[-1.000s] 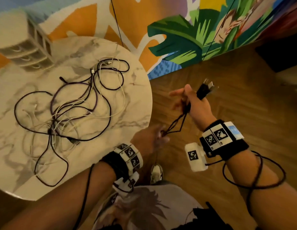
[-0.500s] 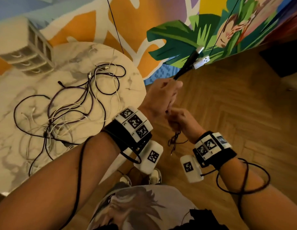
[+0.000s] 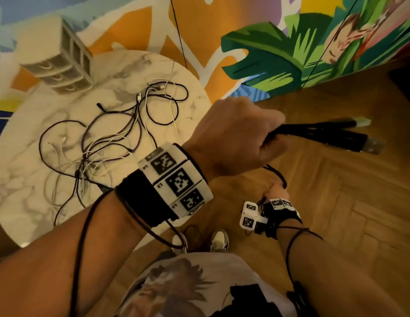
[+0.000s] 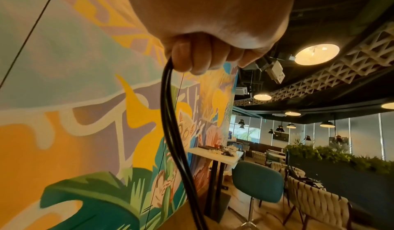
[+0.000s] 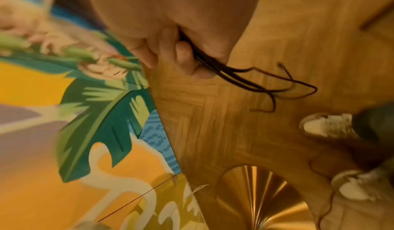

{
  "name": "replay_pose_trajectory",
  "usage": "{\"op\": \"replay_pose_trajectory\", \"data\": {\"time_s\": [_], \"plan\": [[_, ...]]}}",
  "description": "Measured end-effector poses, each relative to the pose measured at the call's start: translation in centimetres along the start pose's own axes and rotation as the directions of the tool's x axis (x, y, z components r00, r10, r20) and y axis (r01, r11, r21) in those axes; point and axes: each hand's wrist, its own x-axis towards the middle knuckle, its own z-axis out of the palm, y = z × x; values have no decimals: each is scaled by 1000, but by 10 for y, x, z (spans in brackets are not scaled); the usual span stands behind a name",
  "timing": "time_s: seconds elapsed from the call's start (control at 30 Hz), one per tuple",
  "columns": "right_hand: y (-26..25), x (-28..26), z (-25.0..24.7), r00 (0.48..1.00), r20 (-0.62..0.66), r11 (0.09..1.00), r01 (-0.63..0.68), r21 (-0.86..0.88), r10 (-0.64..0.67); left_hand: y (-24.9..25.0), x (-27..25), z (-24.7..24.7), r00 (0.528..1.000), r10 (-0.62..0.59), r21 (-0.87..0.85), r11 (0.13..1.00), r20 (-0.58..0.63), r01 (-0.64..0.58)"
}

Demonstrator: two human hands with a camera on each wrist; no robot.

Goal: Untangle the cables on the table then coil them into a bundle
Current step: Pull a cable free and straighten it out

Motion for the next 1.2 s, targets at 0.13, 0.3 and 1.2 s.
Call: {"op": "replay_pose_trajectory", "data": {"time_s": [0.13, 0.3, 1.2], "plan": [[5, 3, 19, 1000, -2, 999, 21, 40, -21, -10, -10, -2, 997, -70, -45, 997, -30, 69], [18, -3, 24, 965, 155, 962, 233, -144, -211, -17, -19, 9, 958, -286, -482, 837, 16, 258], [-96, -171, 44, 563, 395, 676, 690, 259, -726, -63, -114, 16, 943, -322, -41, 947, -85, 319]]}}
